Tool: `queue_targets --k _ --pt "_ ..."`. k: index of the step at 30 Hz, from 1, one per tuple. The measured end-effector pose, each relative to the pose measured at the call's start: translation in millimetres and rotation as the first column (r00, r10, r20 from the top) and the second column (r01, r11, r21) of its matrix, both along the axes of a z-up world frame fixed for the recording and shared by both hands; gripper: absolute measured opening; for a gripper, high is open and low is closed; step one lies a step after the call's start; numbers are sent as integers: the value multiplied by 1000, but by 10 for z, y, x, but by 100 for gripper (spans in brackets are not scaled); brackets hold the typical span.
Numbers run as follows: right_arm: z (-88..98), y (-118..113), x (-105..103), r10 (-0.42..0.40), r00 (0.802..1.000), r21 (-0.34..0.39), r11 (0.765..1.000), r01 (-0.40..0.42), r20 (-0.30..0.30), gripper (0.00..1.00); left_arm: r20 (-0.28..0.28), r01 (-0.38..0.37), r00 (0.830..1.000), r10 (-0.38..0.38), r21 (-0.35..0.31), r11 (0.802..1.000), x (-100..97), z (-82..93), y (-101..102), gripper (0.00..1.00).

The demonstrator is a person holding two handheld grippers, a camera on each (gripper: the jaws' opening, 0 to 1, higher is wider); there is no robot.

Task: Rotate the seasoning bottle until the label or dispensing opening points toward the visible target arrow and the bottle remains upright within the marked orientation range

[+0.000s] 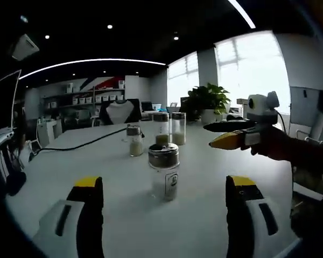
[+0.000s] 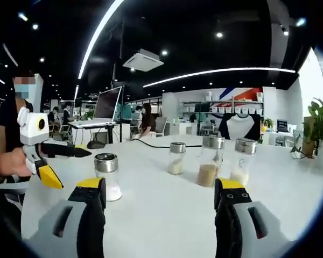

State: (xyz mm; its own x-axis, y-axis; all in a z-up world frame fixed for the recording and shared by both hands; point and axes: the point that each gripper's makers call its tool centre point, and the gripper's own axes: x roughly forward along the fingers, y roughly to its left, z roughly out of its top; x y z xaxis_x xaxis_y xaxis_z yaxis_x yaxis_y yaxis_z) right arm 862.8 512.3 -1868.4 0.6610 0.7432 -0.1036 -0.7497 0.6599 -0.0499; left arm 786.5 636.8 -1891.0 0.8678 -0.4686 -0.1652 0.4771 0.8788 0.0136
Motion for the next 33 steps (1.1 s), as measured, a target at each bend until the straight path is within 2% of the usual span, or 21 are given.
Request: queue_targets --k 5,8,10,15,22,27,33 --pt "43 111 166 17 1000 31 999 -17 -4 80 4 -4 1000 4 -4 1000 13 7 -1 100" --pt "-31 219 237 54 998 12 998 -54 -18 74 5 -4 1000 4 -13 1000 9 1 -2 100" --pt "-25 248 277 49 999 12 999 -49 -14 73 -4 -6 1000 6 -18 1000 7 -8 1 100" --pt "6 353 375 64 998 -7 998 -64 8 68 17 -3 1000 4 -24 1000 9 42 -19 100" --pt "-62 504 508 75 997 -15 997 -75 -4 66 18 -7 1000 8 -19 1000 9 21 -30 100" --pt "-107 570 684 58 998 5 998 -58 -17 65 14 -4 1000 5 -10 1000 -19 -2 -26 100" --pt "-139 696 855 78 997 -31 997 -78 24 57 14 -24 1000 24 -8 1000 -28 -2 -4 100"
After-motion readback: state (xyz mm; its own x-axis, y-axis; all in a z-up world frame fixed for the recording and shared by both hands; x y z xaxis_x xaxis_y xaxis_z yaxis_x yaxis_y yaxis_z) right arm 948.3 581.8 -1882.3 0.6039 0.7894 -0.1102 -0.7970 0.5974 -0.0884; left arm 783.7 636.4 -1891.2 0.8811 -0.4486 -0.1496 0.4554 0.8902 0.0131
